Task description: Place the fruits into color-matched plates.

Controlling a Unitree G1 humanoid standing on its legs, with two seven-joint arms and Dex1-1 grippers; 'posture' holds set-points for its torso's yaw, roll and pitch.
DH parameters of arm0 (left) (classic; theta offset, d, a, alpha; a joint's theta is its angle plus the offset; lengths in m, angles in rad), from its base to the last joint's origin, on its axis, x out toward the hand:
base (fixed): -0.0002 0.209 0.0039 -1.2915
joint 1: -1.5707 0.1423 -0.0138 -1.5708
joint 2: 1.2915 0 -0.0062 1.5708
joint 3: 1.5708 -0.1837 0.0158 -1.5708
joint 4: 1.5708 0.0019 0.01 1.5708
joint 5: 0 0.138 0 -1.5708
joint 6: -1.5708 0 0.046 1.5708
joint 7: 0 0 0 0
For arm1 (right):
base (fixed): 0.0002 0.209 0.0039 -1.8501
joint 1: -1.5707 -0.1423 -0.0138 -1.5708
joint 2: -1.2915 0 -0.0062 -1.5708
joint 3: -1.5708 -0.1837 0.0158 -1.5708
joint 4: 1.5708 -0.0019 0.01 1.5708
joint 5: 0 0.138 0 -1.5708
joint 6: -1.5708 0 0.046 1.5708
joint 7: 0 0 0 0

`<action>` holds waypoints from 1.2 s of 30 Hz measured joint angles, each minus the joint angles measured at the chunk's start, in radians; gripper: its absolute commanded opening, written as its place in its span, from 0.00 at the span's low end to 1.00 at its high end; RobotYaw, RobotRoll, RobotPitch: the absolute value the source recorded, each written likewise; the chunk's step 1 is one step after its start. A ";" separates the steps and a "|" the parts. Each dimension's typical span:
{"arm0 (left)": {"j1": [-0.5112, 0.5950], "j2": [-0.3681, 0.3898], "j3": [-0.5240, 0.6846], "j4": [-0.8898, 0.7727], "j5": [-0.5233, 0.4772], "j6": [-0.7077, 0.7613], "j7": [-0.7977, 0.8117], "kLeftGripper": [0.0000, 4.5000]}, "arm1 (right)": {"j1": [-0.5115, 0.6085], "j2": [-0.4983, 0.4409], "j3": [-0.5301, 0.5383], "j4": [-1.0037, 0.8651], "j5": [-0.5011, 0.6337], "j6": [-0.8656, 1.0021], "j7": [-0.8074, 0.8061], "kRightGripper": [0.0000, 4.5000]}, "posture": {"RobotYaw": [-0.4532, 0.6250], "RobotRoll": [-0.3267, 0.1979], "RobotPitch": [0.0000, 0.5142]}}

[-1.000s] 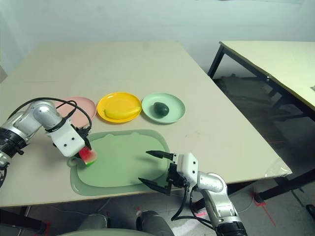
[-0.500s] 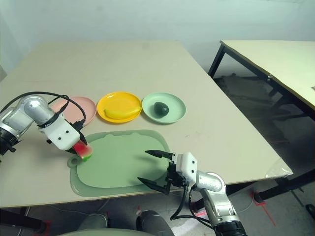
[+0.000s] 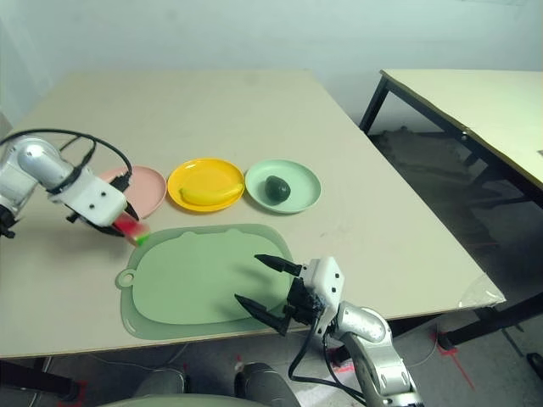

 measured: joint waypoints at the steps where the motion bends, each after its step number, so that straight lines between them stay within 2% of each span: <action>1: -0.015 -0.007 0.005 0.036 0.019 -0.009 0.013 0.38 | 0.012 0.011 0.000 -0.024 0.002 0.014 -0.024 1.00 | 0.43 0.62 0.00; 7: -0.098 -0.038 0.011 0.254 0.150 -0.061 0.167 0.38 | 0.078 0.040 -0.007 -0.103 0.006 0.054 -0.111 1.00 | 0.39 0.62 0.00; 12: -0.114 -0.057 -0.006 0.380 0.286 -0.066 0.342 0.38 | 0.121 0.046 -0.025 -0.152 0.010 0.061 -0.147 1.00 | 0.36 0.62 0.00; 20: -0.114 -0.094 -0.025 0.457 0.406 -0.020 0.503 0.38 | 0.180 0.048 -0.040 -0.188 0.015 0.062 -0.178 1.00 | 0.32 0.62 0.00; 26: -0.099 -0.113 -0.025 0.469 0.446 0.004 0.545 0.38 | 0.218 0.054 -0.053 -0.195 0.015 0.060 -0.180 1.00 | 0.31 0.62 0.00; 36: -0.068 -0.126 -0.017 0.481 0.448 -0.008 0.508 0.38 | 0.283 0.055 -0.059 -0.214 0.043 0.040 -0.157 1.00 | 0.30 0.62 0.05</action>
